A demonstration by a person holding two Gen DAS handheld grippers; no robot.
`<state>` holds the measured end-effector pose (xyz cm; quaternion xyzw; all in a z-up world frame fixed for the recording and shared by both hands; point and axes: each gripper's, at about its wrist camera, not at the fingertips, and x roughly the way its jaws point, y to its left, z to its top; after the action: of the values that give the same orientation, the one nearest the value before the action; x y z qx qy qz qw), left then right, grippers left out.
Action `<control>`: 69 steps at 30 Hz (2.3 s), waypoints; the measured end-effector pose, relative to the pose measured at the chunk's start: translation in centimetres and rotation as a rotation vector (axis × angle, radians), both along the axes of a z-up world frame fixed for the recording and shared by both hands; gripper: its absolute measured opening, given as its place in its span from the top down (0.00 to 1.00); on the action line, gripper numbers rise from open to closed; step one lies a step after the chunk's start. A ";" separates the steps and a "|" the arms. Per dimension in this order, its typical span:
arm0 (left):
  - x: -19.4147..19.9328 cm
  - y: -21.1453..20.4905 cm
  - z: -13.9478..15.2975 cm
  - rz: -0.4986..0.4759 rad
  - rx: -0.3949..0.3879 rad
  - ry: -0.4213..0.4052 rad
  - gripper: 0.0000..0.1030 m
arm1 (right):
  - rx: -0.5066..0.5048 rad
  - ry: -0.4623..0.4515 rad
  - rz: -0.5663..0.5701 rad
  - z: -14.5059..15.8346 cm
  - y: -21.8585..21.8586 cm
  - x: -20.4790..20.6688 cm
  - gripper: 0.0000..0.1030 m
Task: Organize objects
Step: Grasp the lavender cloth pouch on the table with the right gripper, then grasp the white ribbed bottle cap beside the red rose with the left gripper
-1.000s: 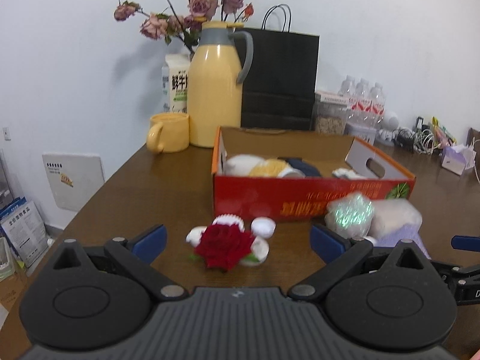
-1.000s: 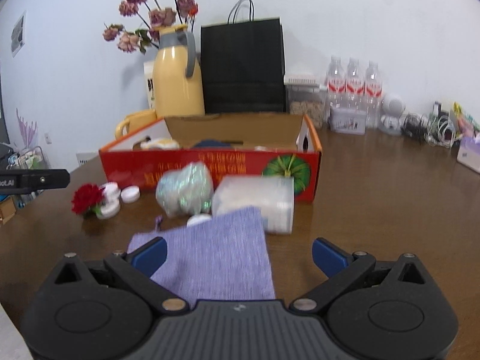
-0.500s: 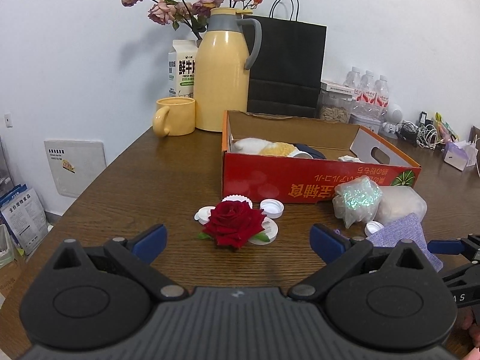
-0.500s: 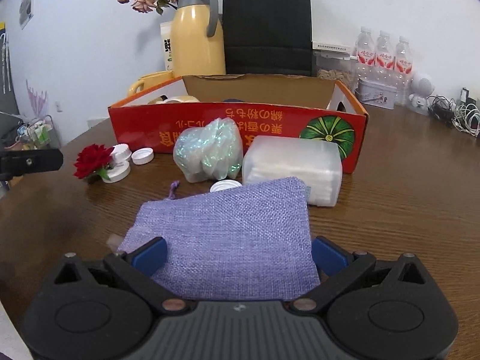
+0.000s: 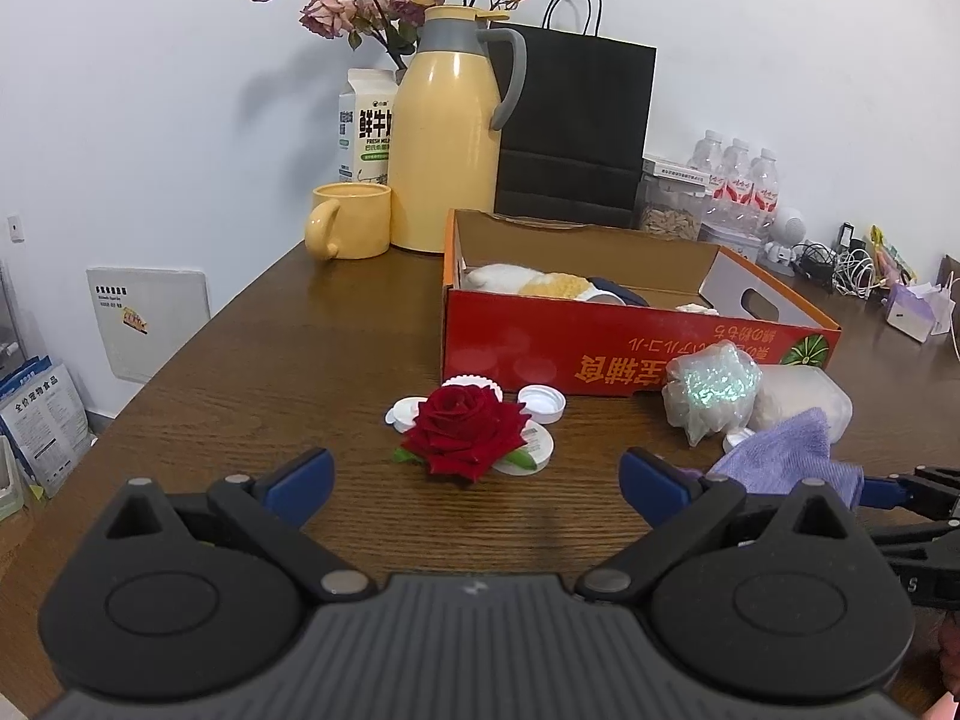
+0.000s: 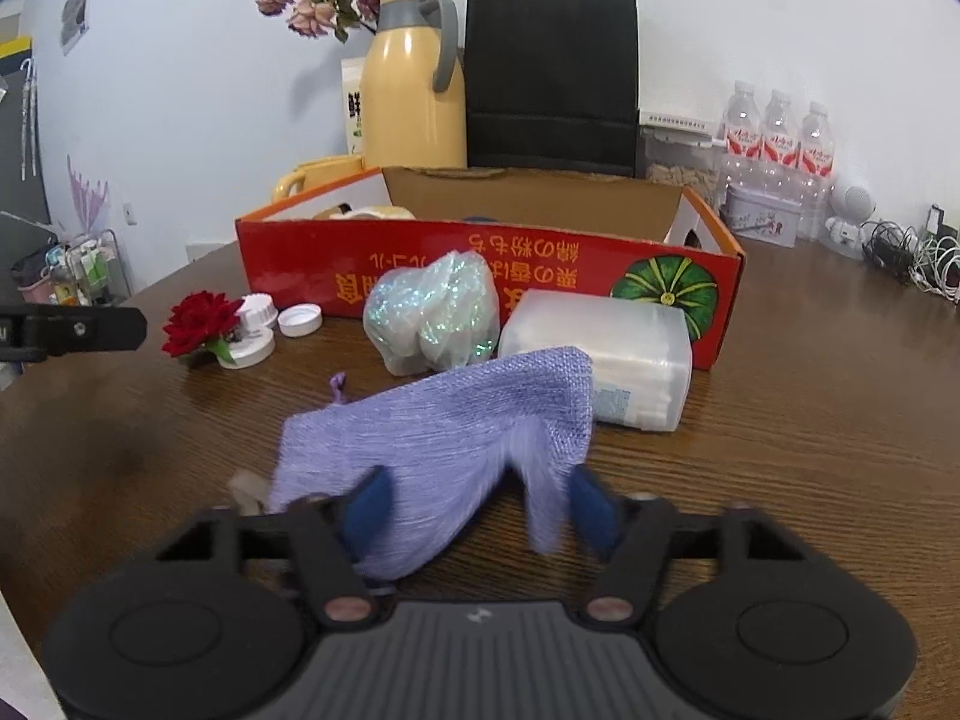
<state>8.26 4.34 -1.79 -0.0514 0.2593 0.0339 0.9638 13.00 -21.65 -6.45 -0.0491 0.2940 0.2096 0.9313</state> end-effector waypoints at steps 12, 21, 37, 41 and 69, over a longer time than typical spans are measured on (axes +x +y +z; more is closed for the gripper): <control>0.2 0.5 -0.4 0.012 -0.006 0.012 0.00 | 0.113 -0.023 -0.046 0.0 -1.7 -0.2 0.96; 3.1 0.8 -0.9 0.039 0.014 0.011 0.00 | 0.264 -0.084 -0.080 0.1 -4.1 -0.9 0.96; 7.5 3.3 -1.5 0.122 -0.108 0.035 0.00 | 0.288 -0.068 -0.069 0.0 -4.0 -0.8 0.96; 9.0 3.7 -1.2 0.108 -0.101 0.049 0.02 | 0.290 -0.062 -0.070 0.0 -4.1 -0.7 0.96; 9.2 0.8 0.2 -0.037 0.025 0.053 0.64 | 0.329 -0.093 -0.075 0.2 -4.5 -1.0 0.96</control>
<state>17.47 5.16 -1.60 -0.0338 0.2852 0.0205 0.9577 11.99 -26.15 -6.24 0.1055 0.2141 0.2173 0.9465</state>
